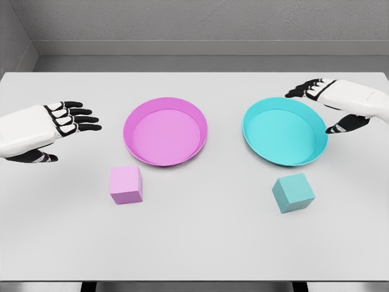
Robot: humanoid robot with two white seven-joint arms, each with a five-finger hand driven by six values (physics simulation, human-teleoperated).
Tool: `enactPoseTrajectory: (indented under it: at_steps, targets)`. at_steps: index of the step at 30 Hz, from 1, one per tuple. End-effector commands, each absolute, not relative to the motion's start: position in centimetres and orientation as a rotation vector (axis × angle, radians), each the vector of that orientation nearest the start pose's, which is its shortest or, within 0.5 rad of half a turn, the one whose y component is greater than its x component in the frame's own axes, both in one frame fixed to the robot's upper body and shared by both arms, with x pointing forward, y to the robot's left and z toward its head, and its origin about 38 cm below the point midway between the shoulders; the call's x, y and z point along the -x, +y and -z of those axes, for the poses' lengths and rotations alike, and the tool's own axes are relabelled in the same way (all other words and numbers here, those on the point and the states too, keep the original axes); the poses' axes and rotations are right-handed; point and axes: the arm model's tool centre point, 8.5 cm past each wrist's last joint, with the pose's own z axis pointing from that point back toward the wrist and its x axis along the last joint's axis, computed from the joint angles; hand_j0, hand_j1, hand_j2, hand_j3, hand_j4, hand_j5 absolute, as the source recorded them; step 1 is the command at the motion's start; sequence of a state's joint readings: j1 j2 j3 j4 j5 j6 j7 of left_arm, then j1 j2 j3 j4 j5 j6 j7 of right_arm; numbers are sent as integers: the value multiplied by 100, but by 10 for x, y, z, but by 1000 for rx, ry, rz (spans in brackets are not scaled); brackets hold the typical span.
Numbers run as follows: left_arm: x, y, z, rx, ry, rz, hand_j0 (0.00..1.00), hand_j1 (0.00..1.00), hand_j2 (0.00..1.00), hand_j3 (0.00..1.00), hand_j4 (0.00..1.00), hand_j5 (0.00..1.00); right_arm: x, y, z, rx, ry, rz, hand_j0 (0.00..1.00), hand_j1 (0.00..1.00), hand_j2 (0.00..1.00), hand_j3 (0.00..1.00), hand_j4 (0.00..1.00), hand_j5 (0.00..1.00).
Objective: Place the blocks in the corresponding plates according to their colors
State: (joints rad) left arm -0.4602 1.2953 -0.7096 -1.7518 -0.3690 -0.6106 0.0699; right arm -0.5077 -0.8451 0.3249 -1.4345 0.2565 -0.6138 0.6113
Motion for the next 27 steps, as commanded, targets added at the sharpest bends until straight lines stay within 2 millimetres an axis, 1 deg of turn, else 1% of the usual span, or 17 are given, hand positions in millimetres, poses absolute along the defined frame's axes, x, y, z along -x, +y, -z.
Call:
enactPoseTrajectory:
  at_steps: [1,3,4,5,6,7,8,9,11,13,14,16,18,20,23,25,27]
  targets:
    - [-343,358,-258,705,2239,-2723,100,100,100,100,100,100,-425,-360,-247,428,-1494,-1868,100,100,100,100,100,100]
    - [-344,364,-254,708,2237,-2754,100,100,100,100,100,100,-427,-361,-251,449,-1491,-1873,100,100,100,100,100,100]
    - [-345,360,-252,693,2243,-2748,100,100,100,100,100,100,-428,-363,-255,461,-1495,-1869,100,100,100,100,100,100]
    - [-348,356,-259,701,2238,-2724,100,100,100,100,100,100,-429,-364,-256,468,-1496,-1867,100,100,100,100,100,100]
    - [-347,354,-256,686,2224,-2739,100,100,100,100,100,100,-429,-364,-257,469,-1497,-1867,100,100,100,100,100,100]
    - [-348,347,-246,632,2166,-2802,100,100,100,100,100,100,-428,-363,-256,465,-1498,-1869,100,100,100,100,100,100]
    - [-350,334,-234,576,2057,-2869,100,100,100,100,100,100,-427,-362,-251,452,-1492,-1869,100,100,100,100,100,100]
    - [-354,322,-226,579,1974,-2870,98,98,98,98,98,98,-424,-363,-244,438,-1474,-1873,100,100,100,100,100,100]
    - [-354,315,-228,586,1928,-2853,98,98,98,98,98,98,-420,-363,-242,430,-1447,-1908,100,100,100,100,100,100]
    - [-360,303,-230,561,1835,-2895,98,98,98,98,98,98,-401,-337,-234,358,-1395,-2068,100,100,100,100,100,100]
    - [-362,296,-227,540,1815,-2905,98,98,98,98,98,98,-400,-336,-235,357,-1395,-2078,100,100,100,100,100,100]
    - [-364,286,-226,519,1831,-2884,98,98,98,98,98,98,-404,-334,-244,375,-1410,-2084,100,100,100,100,100,100]
    - [-364,286,-226,517,1832,-2885,98,98,98,98,98,98,-414,-326,-251,375,-1380,-2139,100,100,100,100,100,100]
    - [-362,281,-221,485,1838,-2884,98,98,98,98,98,98,-414,-316,-242,325,-1292,-2238,100,100,100,100,100,100]
    - [-359,271,-210,421,1847,-2885,98,98,98,98,98,98,-402,-330,-235,310,-1197,-2284,100,100,100,100,100,100]
    - [-358,270,-207,404,1844,-2891,99,99,99,99,99,99,-382,-327,-235,280,-1155,-2357,100,100,100,100,100,100]
    - [-355,269,-202,378,1835,-2903,98,98,98,98,98,98,-379,-330,-237,286,-1145,-2366,100,100,100,100,100,100]
